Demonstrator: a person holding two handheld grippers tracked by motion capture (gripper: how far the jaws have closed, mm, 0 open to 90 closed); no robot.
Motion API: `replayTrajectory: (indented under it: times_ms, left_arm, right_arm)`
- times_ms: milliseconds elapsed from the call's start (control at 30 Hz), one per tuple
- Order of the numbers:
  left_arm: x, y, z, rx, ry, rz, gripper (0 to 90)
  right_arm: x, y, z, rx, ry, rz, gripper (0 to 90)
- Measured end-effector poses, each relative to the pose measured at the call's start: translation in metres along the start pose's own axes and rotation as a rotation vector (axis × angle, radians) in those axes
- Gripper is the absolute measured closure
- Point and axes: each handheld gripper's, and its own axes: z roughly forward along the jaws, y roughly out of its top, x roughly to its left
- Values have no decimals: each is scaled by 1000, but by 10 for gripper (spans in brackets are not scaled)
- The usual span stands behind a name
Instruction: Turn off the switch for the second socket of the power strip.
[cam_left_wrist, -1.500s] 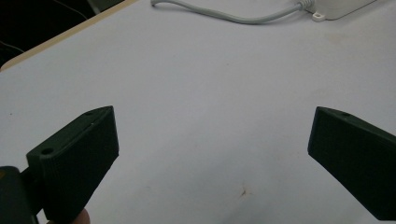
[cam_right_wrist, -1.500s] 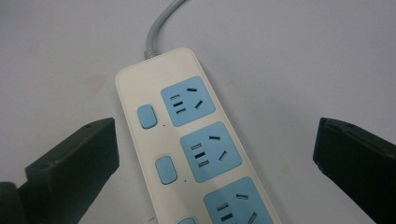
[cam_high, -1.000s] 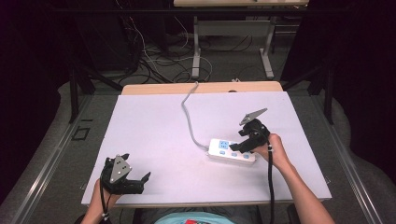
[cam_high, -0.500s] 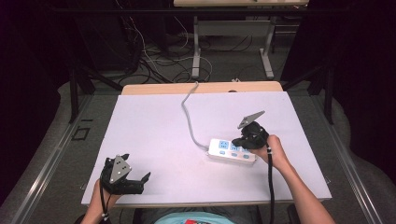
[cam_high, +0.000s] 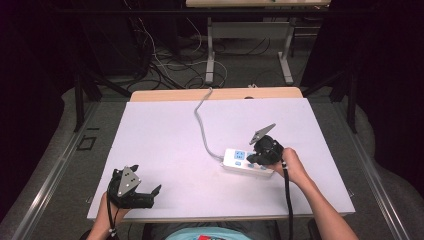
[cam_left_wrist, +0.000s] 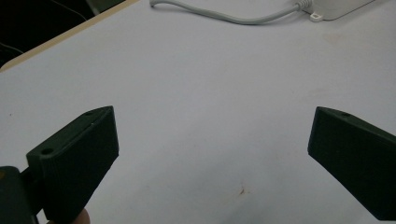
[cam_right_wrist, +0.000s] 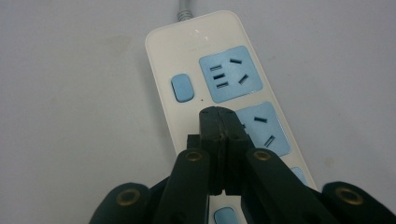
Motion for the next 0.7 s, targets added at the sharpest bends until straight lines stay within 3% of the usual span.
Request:
replayTrajectory:
  times_ms: [467, 700]
  left_arm:
    - [0, 0, 0, 4, 0, 4, 17]
    - [0, 0, 0, 4, 1, 4, 17]
  right_arm:
    - [2, -1, 6, 37, -9, -26, 900]
    - [0, -3, 6, 31, -1, -3, 900]
